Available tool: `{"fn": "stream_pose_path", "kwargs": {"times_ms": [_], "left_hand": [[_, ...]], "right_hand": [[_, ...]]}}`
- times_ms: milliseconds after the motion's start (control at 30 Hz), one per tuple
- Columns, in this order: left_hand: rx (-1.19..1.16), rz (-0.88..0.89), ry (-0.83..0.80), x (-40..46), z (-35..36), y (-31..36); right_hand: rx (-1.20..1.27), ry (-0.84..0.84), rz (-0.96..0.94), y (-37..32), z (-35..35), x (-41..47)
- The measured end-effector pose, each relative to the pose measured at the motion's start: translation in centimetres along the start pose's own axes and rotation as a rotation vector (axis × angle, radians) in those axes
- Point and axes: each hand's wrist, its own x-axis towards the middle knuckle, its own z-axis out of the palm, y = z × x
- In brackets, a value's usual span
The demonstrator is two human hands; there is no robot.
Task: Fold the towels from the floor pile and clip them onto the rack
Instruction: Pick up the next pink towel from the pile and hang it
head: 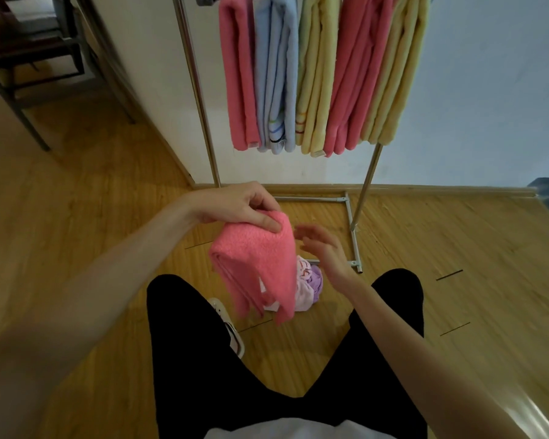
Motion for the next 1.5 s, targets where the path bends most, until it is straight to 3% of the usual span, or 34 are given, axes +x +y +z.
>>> {"fn": "stream_pose_path", "kwargs": {"times_ms": [133, 300, 700, 800, 1067, 1200, 1333, 1500], "left_hand": [[0.057, -0.007, -0.035, 0.6, -0.3, 0.5], [0.078, -0.021, 0.013, 0.4, -1.3, 0.1], [-0.015, -0.100, 0.251, -2.0, -4.6, -1.3], [-0.064, -0.108, 0.246, -3.3, -6.5, -1.2], [0.494, -0.117, 0.313, -2.4, -13.3, 0.0], [0.668, -0.176, 0.342, -2.5, -17.4, 1.3], [0.719, -0.195, 0.435, -3.0, -21.2, 2.9], [0.832, -0.128, 0.728, -2.4, -25.8, 3.9]], "right_hand": [[0.228, -0.340, 0.038, -3.2, 0.6, 0.4], [0.045, -0.523, 0.091, -4.0, 0.4, 0.6], [-0.266, -0.290, -0.101, -11.3, -4.1, 3.5], [-0.331, -0.237, -0.150, -12.7, -4.8, 5.2], [-0.817, -0.423, -0.427, -19.9, -2.7, 10.1], [-0.974, -0.484, -0.427, -24.1, -1.5, 12.3], [-0.989, -0.401, -0.514, -27.7, -0.1, 15.4], [-1.030, -0.210, -0.674, -32.3, 1.1, 18.7]]}}
